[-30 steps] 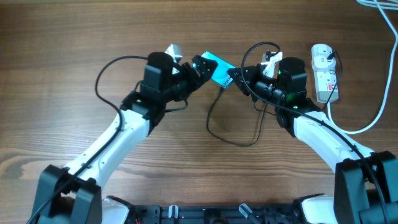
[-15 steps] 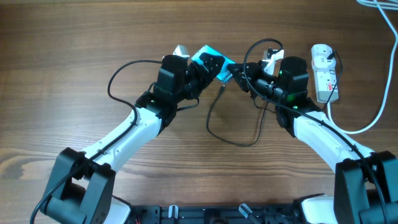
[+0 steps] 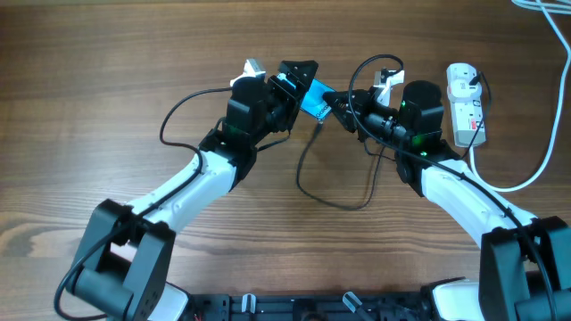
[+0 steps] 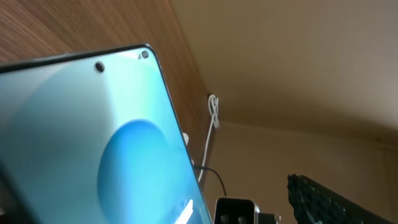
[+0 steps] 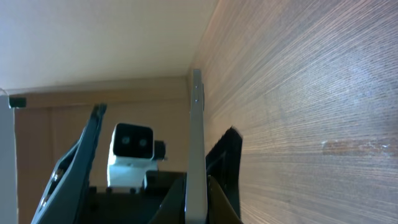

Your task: Plug charger to phone and switch on socket

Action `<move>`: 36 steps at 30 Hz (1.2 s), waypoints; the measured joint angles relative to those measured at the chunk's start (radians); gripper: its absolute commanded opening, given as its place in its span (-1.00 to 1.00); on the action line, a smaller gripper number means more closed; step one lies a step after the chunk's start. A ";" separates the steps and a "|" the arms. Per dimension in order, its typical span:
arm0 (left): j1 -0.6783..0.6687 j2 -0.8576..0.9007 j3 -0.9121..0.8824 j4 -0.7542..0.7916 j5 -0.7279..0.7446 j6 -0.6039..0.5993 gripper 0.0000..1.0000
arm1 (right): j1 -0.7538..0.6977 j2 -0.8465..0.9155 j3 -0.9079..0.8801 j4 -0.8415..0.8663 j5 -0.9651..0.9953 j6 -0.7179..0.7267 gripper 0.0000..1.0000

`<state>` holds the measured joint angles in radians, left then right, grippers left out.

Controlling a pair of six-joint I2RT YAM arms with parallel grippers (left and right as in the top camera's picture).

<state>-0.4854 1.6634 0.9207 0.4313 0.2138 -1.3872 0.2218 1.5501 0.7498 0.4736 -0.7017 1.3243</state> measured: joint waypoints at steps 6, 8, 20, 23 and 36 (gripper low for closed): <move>0.000 0.011 0.000 0.069 0.000 -0.026 0.80 | 0.000 0.000 0.000 0.004 -0.012 0.001 -0.91; 0.000 0.013 -0.001 0.095 0.003 -0.033 0.70 | 0.000 0.000 0.000 0.015 -0.012 0.004 -0.91; 0.003 0.023 -0.015 0.109 0.010 -0.077 -0.30 | 0.000 0.000 0.003 0.028 -0.013 0.020 -0.91; 0.011 0.027 -0.019 0.108 0.022 -0.093 -0.56 | 0.000 0.000 0.012 0.015 -0.016 0.037 -0.91; 0.096 0.031 -0.021 0.047 0.107 -0.130 -0.92 | -0.016 -0.001 0.010 0.055 -0.156 0.057 1.00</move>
<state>-0.3893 1.6947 0.8993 0.4786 0.3210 -1.5177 0.2058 1.5490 0.7601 0.5289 -0.8581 1.3815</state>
